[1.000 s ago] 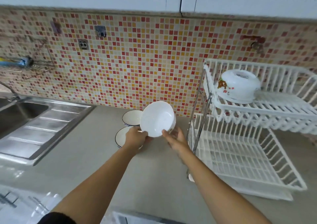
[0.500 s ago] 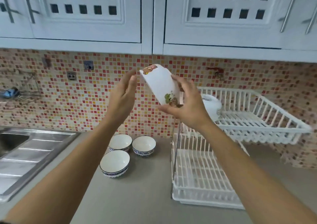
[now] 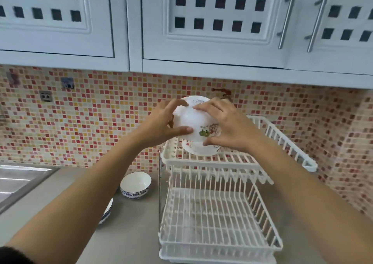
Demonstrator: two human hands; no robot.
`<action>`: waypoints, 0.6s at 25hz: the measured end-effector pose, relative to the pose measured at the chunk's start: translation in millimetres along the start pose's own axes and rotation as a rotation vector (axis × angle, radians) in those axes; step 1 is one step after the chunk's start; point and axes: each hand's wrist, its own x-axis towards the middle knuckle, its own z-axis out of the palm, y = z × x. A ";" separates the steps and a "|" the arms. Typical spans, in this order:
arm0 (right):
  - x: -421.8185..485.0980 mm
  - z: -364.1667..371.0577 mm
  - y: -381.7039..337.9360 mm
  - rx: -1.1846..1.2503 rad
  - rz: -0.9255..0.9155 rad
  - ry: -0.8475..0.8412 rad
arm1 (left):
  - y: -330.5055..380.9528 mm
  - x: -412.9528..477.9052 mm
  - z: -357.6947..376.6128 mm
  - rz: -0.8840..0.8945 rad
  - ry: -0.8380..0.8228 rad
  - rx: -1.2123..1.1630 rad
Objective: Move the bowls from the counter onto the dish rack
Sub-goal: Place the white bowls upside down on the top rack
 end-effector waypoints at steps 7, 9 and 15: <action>-6.5 48.6 66.9 0.491 0.298 -0.097 | -3.3 16.1 56.7 -0.075 -0.073 0.061; -8.1 61.1 74.5 0.500 0.297 -0.138 | -4.7 18.5 69.3 -0.084 -0.101 0.100; -14.6 81.2 85.7 0.460 0.303 -0.216 | -9.4 14.2 83.9 -0.169 -0.200 0.105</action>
